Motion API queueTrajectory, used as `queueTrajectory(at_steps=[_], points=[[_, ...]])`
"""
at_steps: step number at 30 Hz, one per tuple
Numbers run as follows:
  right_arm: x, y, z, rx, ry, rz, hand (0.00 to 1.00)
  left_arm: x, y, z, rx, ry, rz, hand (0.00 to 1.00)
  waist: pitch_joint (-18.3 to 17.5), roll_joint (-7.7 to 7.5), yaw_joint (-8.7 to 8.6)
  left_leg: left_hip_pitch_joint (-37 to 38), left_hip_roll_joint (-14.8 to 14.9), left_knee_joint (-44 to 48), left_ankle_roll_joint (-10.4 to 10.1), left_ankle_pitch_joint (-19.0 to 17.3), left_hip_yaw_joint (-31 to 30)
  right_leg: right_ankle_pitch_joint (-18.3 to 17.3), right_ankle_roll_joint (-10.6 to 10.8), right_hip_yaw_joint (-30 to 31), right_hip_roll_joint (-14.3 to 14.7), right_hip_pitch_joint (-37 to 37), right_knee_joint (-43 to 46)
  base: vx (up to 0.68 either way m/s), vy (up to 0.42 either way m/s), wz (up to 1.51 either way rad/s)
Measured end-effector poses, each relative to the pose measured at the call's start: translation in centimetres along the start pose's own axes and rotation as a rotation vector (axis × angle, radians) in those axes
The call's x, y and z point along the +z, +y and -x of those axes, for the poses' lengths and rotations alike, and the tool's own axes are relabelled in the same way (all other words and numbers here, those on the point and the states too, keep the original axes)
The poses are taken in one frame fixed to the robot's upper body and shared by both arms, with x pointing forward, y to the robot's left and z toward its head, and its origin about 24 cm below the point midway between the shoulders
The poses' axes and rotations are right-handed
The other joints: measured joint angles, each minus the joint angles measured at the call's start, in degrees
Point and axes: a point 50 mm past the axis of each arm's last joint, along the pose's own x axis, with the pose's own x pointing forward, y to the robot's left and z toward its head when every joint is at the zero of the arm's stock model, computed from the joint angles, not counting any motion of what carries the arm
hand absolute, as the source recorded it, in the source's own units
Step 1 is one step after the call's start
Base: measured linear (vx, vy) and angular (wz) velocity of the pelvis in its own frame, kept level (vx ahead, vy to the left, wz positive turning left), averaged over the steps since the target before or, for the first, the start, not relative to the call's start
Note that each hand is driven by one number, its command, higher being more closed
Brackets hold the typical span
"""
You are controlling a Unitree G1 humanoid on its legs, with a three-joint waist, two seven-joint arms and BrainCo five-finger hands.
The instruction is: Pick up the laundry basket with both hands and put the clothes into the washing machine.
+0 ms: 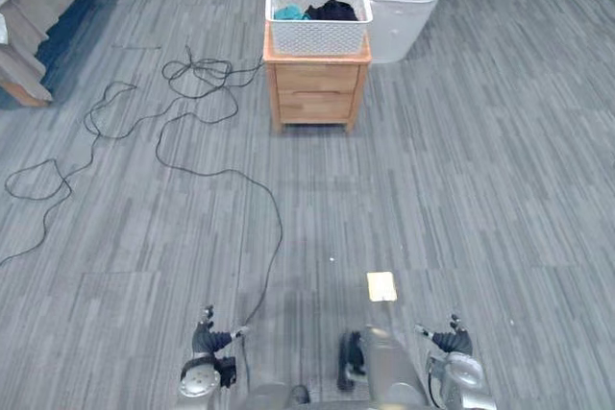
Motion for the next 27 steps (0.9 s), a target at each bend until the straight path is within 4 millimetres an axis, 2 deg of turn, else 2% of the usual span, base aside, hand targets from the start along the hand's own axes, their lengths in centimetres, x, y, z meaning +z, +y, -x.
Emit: queueTrajectory(at_steps=[1, 2, 3, 4, 5, 6, 7, 8, 9, 10, 11, 12, 13, 14, 15, 16, 17, 18, 19, 20, 22, 23, 24, 25, 27], points=[[0.0, -0.2, 0.1, -0.002, -0.004, 0.002, 0.00, -0.3, 0.1, 0.1, 0.000, 0.008, -0.003, 0.00, -0.41, -0.93, -0.19, 1.40, -0.02, 0.57, -1.21, -0.69, -0.46, 3.16, -2.58, 0.28, -0.51, -0.40, 0.92, 0.62, -0.141, 0.45], [0.1, -0.6, -0.1, -0.008, -0.009, 0.015, 0.00, -0.7, -0.6, 0.2, -0.016, 0.030, -0.001, 0.00, -0.12, 0.83, -0.44, 2.56, 1.34, 3.70, -2.86, -1.10, -0.33, 5.64, -6.52, -0.70, -0.55, -1.27, 8.30, 0.77, -0.176, 0.34], [0.6, -0.1, -0.2, 0.007, -0.025, 0.017, 0.00, -0.9, -1.0, 0.2, -0.024, 0.040, 0.005, 0.00, 0.06, 1.77, -0.42, -0.35, 2.82, 12.00, -8.58, 2.58, 1.63, 0.55, -7.43, -1.33, -0.40, -0.92, 12.66, 0.93, -0.252, 0.25], [0.7, 0.2, -0.1, 0.020, -0.031, 0.020, 0.00, -0.9, -1.1, 0.2, -0.024, 0.043, 0.014, 0.00, 0.21, 1.98, -0.51, -2.74, 3.52, 18.13, -8.95, 6.07, 2.76, -1.34, -7.43, -1.49, -0.10, 0.33, 13.15, 0.75, -0.237, 0.08], [1.2, 0.7, 0.1, 0.049, -0.057, 0.030, 0.00, -1.1, -1.6, 0.5, -0.022, 0.054, 0.045, 0.00, 0.65, 3.09, -0.25, -9.03, 6.33, 33.54, -8.75, 18.19, 4.92, -3.37, -7.94, -1.31, 1.82, 5.64, 10.84, 0.92, -0.304, -0.14], [1.8, 1.3, 0.3, 0.070, -0.084, 0.025, 0.00, -1.5, -1.6, 0.8, -0.010, 0.070, 0.075, 0.00, 1.04, 4.00, 0.43, -14.86, 10.87, 49.23, -8.09, 18.92, 6.92, -3.87, -8.30, -0.83, 4.82, 12.30, 6.61, 0.75, -0.225, -0.31], [2.1, 1.6, 0.4, 0.077, -0.097, 0.014, 0.00, -1.7, -1.6, 0.8, -0.009, 0.073, 0.075, 0.00, 1.21, 3.99, 1.00, -17.27, 12.53, 54.95, -6.82, 17.96, 8.17, -3.91, -8.39, -0.34, 5.85, 15.46, 4.92, 0.86, -0.219, -0.48], [2.9, 2.0, 0.6, 0.087, -0.131, 0.001, 0.00, -1.7, -1.8, 1.0, -0.013, 0.069, 0.084, 0.00, 1.73, 3.02, 2.14, -22.20, 13.99, 61.93, -4.02, 15.60, 10.76, -4.28, -8.93, 1.10, 6.68, 21.24, 2.09, 0.65, -0.128, -0.51], [3.5, 2.3, 0.7, 0.093, -0.158, -0.008, 0.00, -1.5, -2.0, 1.3, -0.016, 0.059, 0.096, 0.00, 2.04, 2.00, 3.51, -26.68, 14.23, 62.88, -1.79, 13.52, 13.31, -4.44, -9.15, 2.98, 6.70, 26.27, -1.33, 0.65, -0.108, -0.51], [3.8, 2.3, 0.8, 0.093, -0.169, -0.012, 0.00, -1.5, -2.1, 1.4, -0.017, 0.055, 0.103, 0.00, 2.00, 1.66, 4.00, -29.12, 14.33, 61.97, -1.43, 12.36, 14.41, -4.44, -9.15, 3.85, 6.70, 28.42, -3.05, 0.62, -0.074, -0.56], [4.0, 2.3, 0.8, 0.093, -0.179, -0.015, 0.00, -1.4, -2.3, 1.5, -0.019, 0.053, 0.111, 0.00, 2.02, 1.61, 5.19, -33.67, 14.62, 58.18, -1.26, 10.33, 15.87, -4.55, -8.98, 4.90, 6.78, 32.02, -6.29, 0.47, -0.035, -0.47], [4.1, 2.4, 0.8, 0.095, -0.178, -0.015, 0.00, -1.4, -2.3, 1.5, -0.019, 0.053, 0.111, 0.00, 2.08, 1.51, 5.45, -35.89, 14.42, 54.32, -0.70, 9.71, 16.33, -4.87, -8.89, 5.17, 6.75, 33.93, -7.91, 0.57, -0.017, -0.52], [4.1, 2.4, 0.7, 0.095, -0.179, -0.013, 0.00, -1.6, -2.2, 1.6, -0.020, 0.056, 0.110, 0.00, 2.28, 1.34, 6.17, -38.21, 13.34, 43.91, -0.70, 9.70, 16.64, -6.18, -7.83, 5.55, 6.33, 36.95, -9.96, 0.56, 0.027, -0.47], [4.0, 2.4, 0.7, 0.094, -0.175, -0.010, 0.00, -1.7, -2.2, 1.7, -0.023, 0.057, 0.109, 0.00, 2.37, 1.11, 6.50, -38.73, 11.09, 30.64, -1.42, 10.21, 15.76, -8.73, -6.73, 6.36, 5.65, 39.67, -10.97, 0.67, 0.081, -0.41], [4.0, 2.3, 0.7, 0.091, -0.173, -0.009, 0.00, -1.6, -2.3, 1.7, -0.025, 0.057, 0.109, 0.00, 2.40, 1.06, 6.44, -38.73, 9.58, 23.93, -2.41, 11.24, 14.48, -10.00, -5.94, 6.49, 5.47, 40.86, -11.18, 0.69, 0.161, -0.28], [3.5, 1.9, 0.5, 0.070, -0.152, -0.008, 0.00, -1.9, -2.4, 1.8, -0.031, 0.067, 0.111, 0.00, 2.22, 1.74, 6.30, -38.17, 7.52, 12.17, -3.39, 13.59, 11.06, -11.58, -4.41, 6.56, 5.60, 43.00, -11.23, 0.57, 0.181, -0.24], [2.4, 1.3, 0.4, 0.050, -0.113, 0.010, 0.00, -2.0, -2.4, 1.9, -0.032, 0.071, 0.109, 0.00, 1.55, 2.22, 6.36, -37.70, 6.25, 7.15, -2.01, 16.56, 8.97, -14.00, -2.37, 7.16, 5.32, 44.86, -10.56, 0.60, 0.256, -0.36], [1.9, 1.3, 0.5, 0.050, -0.095, 0.017, 0.00, -2.2, -2.2, 1.9, -0.027, 0.077, 0.104, 0.00, 1.05, 2.13, 6.76, -37.55, 5.54, 8.60, -1.10, 19.73, 7.88, -15.79, -1.64, 8.16, 4.41, 45.52, -9.50, 0.63, 0.295, -0.61], [1.5, 1.4, 0.6, 0.055, -0.079, 0.019, 0.00, -2.9, -1.9, 2.1, -0.022, 0.106, 0.094, 0.00, 0.05, 0.45, 6.70, -37.73, 3.64, 11.80, 1.19, 21.97, 7.71, -18.45, 0.52, 9.92, 2.01, 44.99, -5.37, 0.82, 0.358, -0.63], [1.1, 1.9, 0.8, 0.062, -0.064, 0.017, 0.00, -3.0, -1.5, 2.0, -0.014, 0.106, 0.080, 0.00, -0.79, -1.30, 6.46, -37.11, 2.58, 13.88, 3.01, 18.70, 9.73, -19.49, 2.41, 11.00, -0.81, 41.36, 4.26, 0.70, 0.297, -0.68], [0.7, 2.4, 1.0, 0.073, -0.051, 0.016, 0.00, -3.1, -1.2, 1.9, -0.012, 0.113, 0.066, 0.00, -0.80, -3.13, 6.38, -33.50, 1.39, 15.00, 4.34, 15.23, 12.58, -16.47, 6.21, 11.56, -4.29, 34.36, 22.40, 0.60, 0.257, -0.56], [0.4, 3.0, 1.2, 0.094, -0.045, 0.037, 0.00, -3.4, -1.1, 1.7, -0.015, 0.130, 0.045, 0.00, -0.74, -3.45, 5.91, -28.51, 0.41, 15.59, 5.35, 11.68, 13.84, -15.23, 6.12, 10.57, -7.73, 29.09, 37.57, 0.61, 0.256, -0.39], [0.3, 3.3, 1.3, 0.108, -0.043, 0.054, 0.00, -3.5, -1.1, 1.7, -0.015, 0.135, 0.038, 0.00, -0.70, -3.22, 4.93, -25.05, 0.31, 15.21, 5.61, 10.17, 14.01, -15.97, 4.84, 8.91, -8.81, 27.14, 42.30, 0.69, 0.261, -0.25], [0.3, 3.6, 1.4, 0.119, -0.044, 0.064, 0.00, -3.6, -1.0, 1.7, -0.011, 0.140, 0.036, 0.00, -0.69, -3.05, 4.76, -22.91, 0.29, 14.47, 5.68, 9.66, 14.09, -16.35, 4.17, 8.05, -9.13, 25.98, 43.34, 0.51, 0.150, -0.14], [0.5, 4.3, 1.6, 0.151, -0.061, 0.089, 0.00, -3.3, -1.1, 1.5, -0.008, 0.129, 0.035, 0.00, -0.81, -2.56, 4.49, -16.04, 0.45, 9.44, 5.70, 9.30, 14.20, -17.05, 3.57, 3.55, -9.04, 20.13, 38.16, 0.50, 0.102, -0.06]])
